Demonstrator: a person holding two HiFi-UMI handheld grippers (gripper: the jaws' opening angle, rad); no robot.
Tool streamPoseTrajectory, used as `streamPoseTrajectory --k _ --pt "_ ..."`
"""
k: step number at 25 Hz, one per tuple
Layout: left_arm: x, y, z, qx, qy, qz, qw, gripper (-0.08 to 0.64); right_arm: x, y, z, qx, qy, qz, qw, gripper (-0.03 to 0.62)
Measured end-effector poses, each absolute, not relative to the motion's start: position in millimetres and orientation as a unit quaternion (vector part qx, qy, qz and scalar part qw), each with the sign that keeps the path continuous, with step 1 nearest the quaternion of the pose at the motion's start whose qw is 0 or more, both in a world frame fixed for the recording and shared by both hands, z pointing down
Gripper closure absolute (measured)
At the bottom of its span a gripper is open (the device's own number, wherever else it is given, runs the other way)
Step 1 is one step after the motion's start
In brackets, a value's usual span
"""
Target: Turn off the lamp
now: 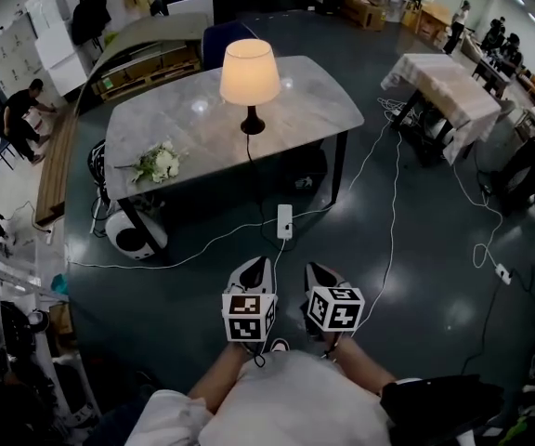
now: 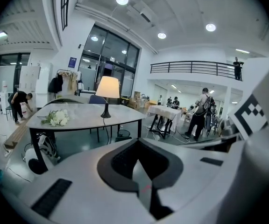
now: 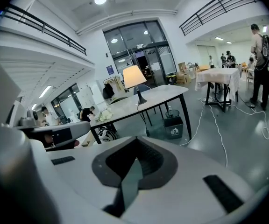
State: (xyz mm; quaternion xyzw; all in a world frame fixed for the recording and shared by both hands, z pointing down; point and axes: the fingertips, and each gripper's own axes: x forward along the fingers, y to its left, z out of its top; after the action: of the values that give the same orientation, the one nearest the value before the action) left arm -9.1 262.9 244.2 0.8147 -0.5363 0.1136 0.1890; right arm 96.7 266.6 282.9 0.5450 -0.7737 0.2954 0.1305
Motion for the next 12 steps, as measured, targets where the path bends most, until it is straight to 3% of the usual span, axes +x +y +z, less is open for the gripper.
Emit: streamPoseTrajectory --k 12 --pt "-4.0 253.0 255.5 0.802 -0.547 0.131 0.201 0.551 112.1 244.6 299.8 0.542 -0.765 0.323 0.129 0.594"
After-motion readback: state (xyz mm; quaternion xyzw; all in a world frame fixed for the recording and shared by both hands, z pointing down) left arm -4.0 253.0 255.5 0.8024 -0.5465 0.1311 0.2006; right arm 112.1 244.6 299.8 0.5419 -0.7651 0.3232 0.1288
